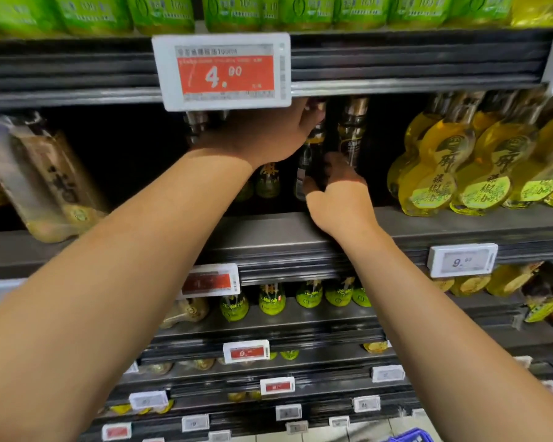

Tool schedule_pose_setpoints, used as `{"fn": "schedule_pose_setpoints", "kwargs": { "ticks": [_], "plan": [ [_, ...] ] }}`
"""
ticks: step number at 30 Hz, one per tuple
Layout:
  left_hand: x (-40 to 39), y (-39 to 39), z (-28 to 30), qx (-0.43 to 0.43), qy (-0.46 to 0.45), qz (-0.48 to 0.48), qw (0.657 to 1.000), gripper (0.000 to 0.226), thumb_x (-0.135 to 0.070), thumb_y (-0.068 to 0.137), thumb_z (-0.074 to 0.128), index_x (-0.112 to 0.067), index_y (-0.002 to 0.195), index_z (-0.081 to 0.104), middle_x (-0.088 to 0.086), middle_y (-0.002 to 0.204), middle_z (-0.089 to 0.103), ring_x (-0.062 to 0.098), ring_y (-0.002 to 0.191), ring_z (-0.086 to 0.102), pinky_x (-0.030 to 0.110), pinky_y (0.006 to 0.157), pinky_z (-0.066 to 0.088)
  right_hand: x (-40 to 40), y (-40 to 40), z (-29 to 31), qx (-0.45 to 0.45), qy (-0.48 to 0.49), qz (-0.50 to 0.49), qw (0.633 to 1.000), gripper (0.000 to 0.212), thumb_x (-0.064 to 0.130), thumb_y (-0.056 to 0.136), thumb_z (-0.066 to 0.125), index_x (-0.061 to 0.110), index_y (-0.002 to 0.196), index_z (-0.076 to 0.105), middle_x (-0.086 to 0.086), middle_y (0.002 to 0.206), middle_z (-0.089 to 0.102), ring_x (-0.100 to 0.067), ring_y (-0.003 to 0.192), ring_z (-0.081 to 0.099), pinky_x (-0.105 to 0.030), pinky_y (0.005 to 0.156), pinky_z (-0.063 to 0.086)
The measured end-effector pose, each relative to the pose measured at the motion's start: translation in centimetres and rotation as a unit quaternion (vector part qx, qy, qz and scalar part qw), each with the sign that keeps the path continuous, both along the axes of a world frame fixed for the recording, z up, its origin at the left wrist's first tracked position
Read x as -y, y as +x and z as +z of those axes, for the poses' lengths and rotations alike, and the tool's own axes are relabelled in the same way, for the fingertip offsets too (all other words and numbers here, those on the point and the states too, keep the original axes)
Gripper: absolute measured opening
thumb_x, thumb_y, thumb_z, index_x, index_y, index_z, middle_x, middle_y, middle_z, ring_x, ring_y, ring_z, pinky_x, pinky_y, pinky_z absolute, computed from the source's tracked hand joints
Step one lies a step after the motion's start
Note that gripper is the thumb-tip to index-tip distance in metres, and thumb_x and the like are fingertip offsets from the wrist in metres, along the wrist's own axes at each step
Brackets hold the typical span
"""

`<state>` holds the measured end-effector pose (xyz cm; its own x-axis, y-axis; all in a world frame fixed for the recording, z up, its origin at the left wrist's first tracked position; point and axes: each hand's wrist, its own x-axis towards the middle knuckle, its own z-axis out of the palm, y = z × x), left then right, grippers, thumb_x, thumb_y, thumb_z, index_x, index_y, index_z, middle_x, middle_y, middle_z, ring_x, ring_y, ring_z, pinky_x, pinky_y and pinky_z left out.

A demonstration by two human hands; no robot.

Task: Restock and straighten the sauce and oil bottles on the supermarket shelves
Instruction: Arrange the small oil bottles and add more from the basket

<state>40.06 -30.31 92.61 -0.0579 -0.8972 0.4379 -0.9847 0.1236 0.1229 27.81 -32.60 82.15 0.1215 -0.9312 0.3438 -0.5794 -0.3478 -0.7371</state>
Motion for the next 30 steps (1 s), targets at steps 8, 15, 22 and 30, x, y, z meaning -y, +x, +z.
{"fn": "schedule_pose_setpoints", "kwargs": {
  "ticks": [8, 15, 22, 30],
  "plan": [
    [0.0, -1.9, -2.4, 0.002, -0.088, 0.037, 0.995, 0.049, -0.037, 0.102, 0.051, -0.023, 0.149, 0.044, 0.009, 0.141, 0.056, 0.034, 0.133, 0.049, 0.043, 0.107, 0.039, -0.2, -0.3, 0.3, -0.004, 0.007, 0.018, 1.000, 0.043, 0.026, 0.096, 0.065, 0.015, 0.136, 0.054, -0.010, 0.123, 0.068, -0.029, 0.112, 0.061, -0.024, 0.079, 0.040],
    [-2.9, -2.3, -7.1, -0.212, -0.114, 0.076, 0.968, 0.037, -0.031, 0.093, 0.062, -0.022, 0.128, 0.055, 0.003, 0.118, 0.062, 0.022, 0.109, 0.060, 0.032, 0.087, 0.050, -0.5, -0.4, 0.2, 0.016, -0.011, 0.005, 1.000, 0.039, 0.019, 0.091, 0.068, 0.016, 0.128, 0.058, -0.005, 0.106, 0.061, -0.020, 0.091, 0.057, -0.019, 0.062, 0.043],
    [-2.6, -2.4, -9.4, -0.275, -0.049, 0.094, 0.956, 0.039, -0.027, 0.097, 0.061, -0.013, 0.133, 0.056, 0.010, 0.124, 0.065, 0.028, 0.116, 0.059, 0.036, 0.094, 0.052, -0.3, -0.9, 0.0, 0.020, 0.010, 0.044, 0.999, 0.042, 0.020, 0.087, 0.071, 0.020, 0.127, 0.061, -0.001, 0.115, 0.070, -0.016, 0.100, 0.062, -0.021, 0.077, 0.044],
    [-2.2, -1.7, -9.7, -0.266, 0.046, 0.079, 0.960, 0.058, -0.023, 0.099, 0.055, -0.023, 0.154, 0.038, 0.011, 0.147, 0.051, 0.030, 0.135, 0.046, 0.033, 0.107, 0.041, 0.2, -0.8, 0.0, 0.008, 0.019, 0.002, 1.000, 0.040, 0.013, 0.088, 0.070, 0.018, 0.127, 0.063, -0.004, 0.112, 0.070, -0.019, 0.097, 0.062, -0.013, 0.071, 0.043]
  ]
}}
